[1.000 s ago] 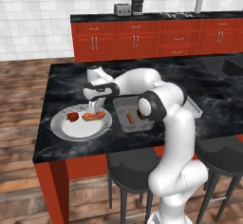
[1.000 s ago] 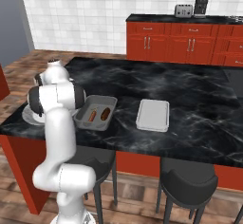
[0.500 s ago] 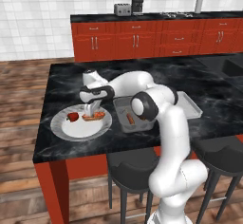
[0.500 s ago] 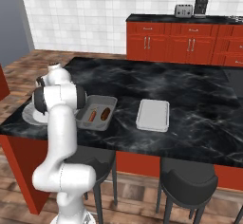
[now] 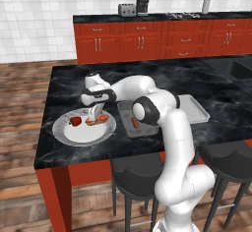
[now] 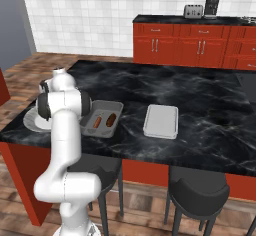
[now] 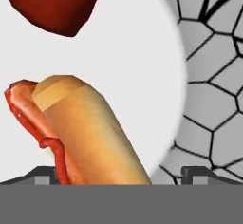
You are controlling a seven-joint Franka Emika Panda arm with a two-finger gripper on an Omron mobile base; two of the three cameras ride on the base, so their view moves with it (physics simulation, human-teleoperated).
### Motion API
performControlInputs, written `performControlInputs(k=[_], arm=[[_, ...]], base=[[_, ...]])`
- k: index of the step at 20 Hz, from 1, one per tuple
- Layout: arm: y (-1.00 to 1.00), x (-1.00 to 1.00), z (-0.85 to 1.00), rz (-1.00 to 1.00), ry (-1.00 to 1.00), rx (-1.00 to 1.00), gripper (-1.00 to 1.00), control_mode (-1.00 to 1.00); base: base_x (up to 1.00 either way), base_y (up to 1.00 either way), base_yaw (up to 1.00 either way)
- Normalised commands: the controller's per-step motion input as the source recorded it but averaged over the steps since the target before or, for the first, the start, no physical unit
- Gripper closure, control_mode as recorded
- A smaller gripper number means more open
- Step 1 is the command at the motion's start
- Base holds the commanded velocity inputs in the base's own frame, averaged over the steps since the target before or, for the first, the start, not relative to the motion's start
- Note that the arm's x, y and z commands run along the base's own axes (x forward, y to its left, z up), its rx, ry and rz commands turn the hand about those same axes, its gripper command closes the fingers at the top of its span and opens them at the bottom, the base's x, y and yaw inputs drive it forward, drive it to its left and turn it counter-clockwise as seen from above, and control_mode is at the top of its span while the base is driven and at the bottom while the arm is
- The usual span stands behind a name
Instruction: Place one cooked food and one vegetable from the large plate to each tupperware container.
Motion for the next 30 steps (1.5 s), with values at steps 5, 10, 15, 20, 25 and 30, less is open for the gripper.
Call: performControlInputs(k=[5, 10, 15, 20, 25, 30], arm=[[0.0, -0.34, -0.08, 0.12, 0.01, 0.0, -1.0, -1.0], [0.0, -0.31, -0.12, 0.11, 0.0, 0.0, -1.0, -1.0], [0.0, -0.12, -0.25, 0.09, 0.0, 0.0, -1.0, -1.0], [0.0, 0.0, -0.35, 0.1, -0.03, 0.0, -1.0, -1.0], [0.0, -0.01, -0.14, 0.06, -0.03, 0.01, 1.0, -1.0], [0.0, -0.01, 0.0, 0.01, 0.0, 0.01, 1.0, -1.0]], base=[[0.0, 0.0, 0.0], [0.0, 0.0, 0.0], [0.0, 0.0, 0.0], [0.0, 0.0, 0.0], [0.0, 0.0, 0.0], [0.0, 0.0, 0.0]])
